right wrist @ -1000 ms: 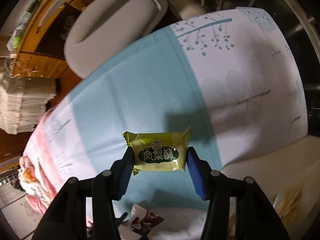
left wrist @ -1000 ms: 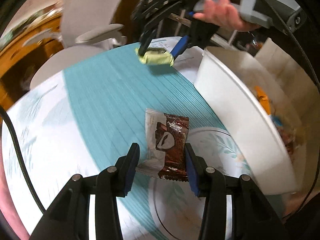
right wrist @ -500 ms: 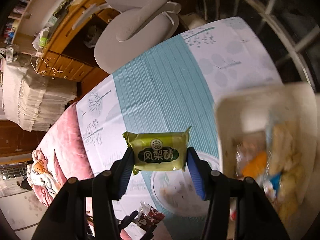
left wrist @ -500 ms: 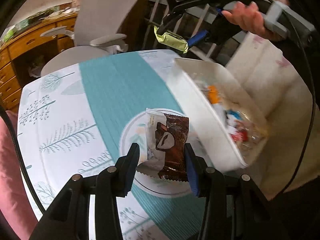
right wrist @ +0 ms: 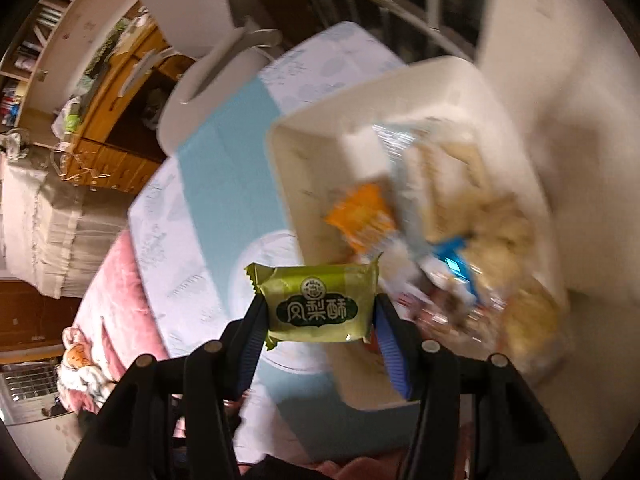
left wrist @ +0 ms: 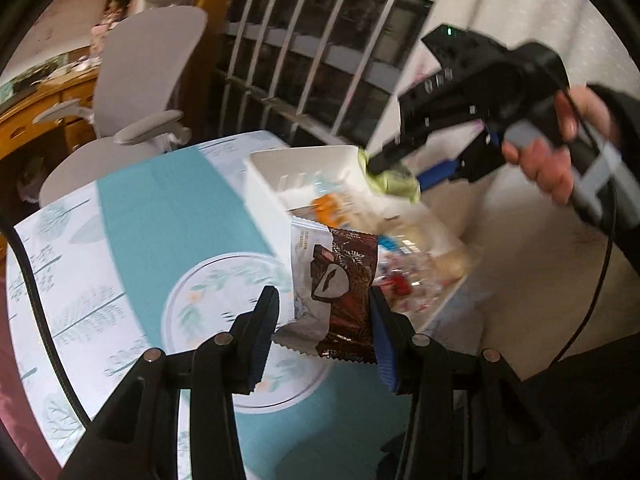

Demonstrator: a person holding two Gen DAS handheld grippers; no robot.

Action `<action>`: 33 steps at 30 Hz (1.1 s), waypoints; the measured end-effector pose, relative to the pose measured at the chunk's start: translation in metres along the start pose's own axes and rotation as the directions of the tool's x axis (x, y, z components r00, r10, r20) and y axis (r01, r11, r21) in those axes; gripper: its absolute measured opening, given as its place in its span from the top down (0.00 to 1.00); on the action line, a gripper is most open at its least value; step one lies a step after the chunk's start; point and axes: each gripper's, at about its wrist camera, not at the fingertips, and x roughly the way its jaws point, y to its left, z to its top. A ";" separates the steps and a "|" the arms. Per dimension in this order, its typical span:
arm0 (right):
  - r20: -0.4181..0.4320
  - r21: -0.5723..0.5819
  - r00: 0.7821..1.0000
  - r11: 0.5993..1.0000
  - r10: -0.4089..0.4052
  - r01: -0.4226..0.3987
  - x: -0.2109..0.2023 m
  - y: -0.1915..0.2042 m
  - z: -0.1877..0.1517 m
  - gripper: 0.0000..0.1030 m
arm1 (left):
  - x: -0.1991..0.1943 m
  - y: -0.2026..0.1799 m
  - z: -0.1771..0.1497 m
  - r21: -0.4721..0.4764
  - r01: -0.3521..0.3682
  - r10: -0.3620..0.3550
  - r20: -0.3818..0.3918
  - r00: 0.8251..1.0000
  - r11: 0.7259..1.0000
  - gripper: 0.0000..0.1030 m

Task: Organize snacks
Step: 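Carry the wafer and pineapple cake into the white tray and open both tools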

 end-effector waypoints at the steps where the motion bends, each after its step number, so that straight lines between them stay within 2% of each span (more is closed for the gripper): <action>1: 0.005 -0.004 1.000 1.000 -0.006 0.006 -0.002 -0.006 -0.004 0.49 | 0.001 -0.005 0.001 0.000 0.012 -0.012 0.004 1.000 1.000 0.58; 5: 0.067 -0.043 0.998 0.999 -0.013 0.016 -0.015 -0.034 -0.023 0.49 | 0.010 -0.027 0.010 -0.008 0.053 -0.053 0.016 0.998 0.999 0.58; 10: 0.107 -0.063 0.994 0.998 0.007 0.000 -0.023 -0.069 -0.033 0.49 | 0.026 -0.050 0.023 -0.020 0.032 -0.031 0.033 0.999 0.999 0.58; 14: 0.137 -0.132 0.990 0.991 0.022 -0.004 -0.028 -0.085 -0.034 0.46 | 0.042 -0.068 0.032 -0.055 -0.005 0.007 0.038 0.999 0.998 0.57; 16: 0.150 -0.165 0.987 0.986 0.052 -0.027 -0.030 -0.095 -0.033 0.45 | 0.053 -0.074 0.038 -0.104 -0.071 0.074 0.026 0.997 0.992 0.49; 17: 0.152 -0.175 0.986 0.984 0.062 -0.035 -0.031 -0.098 -0.032 0.45 | 0.057 -0.076 0.038 -0.136 -0.090 0.093 0.018 0.995 0.987 0.35; 18: 0.155 -0.189 0.984 0.981 0.081 -0.051 -0.031 -0.105 -0.032 0.44 | 0.061 -0.078 0.038 -0.183 -0.105 0.110 0.014 0.994 0.977 0.29; 23: 0.137 -0.258 0.977 0.958 0.164 -0.125 -0.024 -0.125 -0.029 0.42 | 0.065 -0.082 0.028 -0.352 -0.163 0.172 -0.006 0.985 0.922 0.25; 28: 0.100 -0.297 0.974 0.940 0.206 -0.168 -0.012 -0.137 -0.032 0.37 | 0.058 -0.087 0.004 -0.428 -0.273 0.259 -0.092 0.961 0.861 0.23; 33: 0.076 -0.293 0.975 0.940 0.207 -0.176 -0.002 -0.146 -0.046 0.35 | 0.038 -0.091 -0.021 -0.490 -0.350 0.303 -0.175 0.937 0.798 0.23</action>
